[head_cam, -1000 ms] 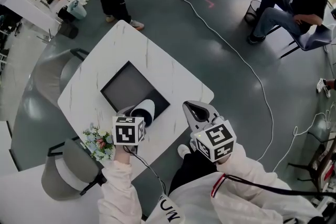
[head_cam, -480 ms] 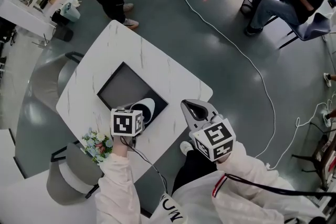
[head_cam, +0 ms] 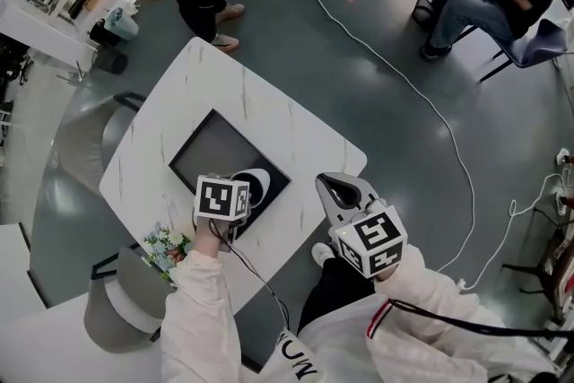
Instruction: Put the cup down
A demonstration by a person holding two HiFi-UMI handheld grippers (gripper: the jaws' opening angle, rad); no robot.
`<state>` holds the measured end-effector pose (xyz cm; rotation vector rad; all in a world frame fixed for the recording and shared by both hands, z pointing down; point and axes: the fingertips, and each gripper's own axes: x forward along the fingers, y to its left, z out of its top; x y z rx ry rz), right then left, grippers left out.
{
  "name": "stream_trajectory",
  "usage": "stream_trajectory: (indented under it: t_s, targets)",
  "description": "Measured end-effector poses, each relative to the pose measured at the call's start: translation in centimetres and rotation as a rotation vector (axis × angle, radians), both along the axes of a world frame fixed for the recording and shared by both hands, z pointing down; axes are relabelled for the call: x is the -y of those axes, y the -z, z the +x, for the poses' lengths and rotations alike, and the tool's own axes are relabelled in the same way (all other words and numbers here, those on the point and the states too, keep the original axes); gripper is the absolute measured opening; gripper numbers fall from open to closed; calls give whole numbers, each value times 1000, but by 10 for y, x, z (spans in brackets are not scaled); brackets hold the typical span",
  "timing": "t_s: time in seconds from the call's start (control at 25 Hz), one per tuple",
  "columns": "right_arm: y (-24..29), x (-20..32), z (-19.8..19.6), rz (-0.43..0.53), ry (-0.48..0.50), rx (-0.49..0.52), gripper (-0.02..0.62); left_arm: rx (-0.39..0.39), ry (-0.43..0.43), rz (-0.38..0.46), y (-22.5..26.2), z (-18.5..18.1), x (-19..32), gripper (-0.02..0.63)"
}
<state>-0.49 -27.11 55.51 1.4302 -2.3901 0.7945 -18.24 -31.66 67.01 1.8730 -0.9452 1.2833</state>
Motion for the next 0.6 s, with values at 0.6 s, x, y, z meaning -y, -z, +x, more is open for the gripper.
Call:
stream_trajectory:
  t_s: [0.6]
  targets:
    - [-1, 10, -7, -2, 1, 1, 5, 8, -40, -84, -14, 6, -1, 32]
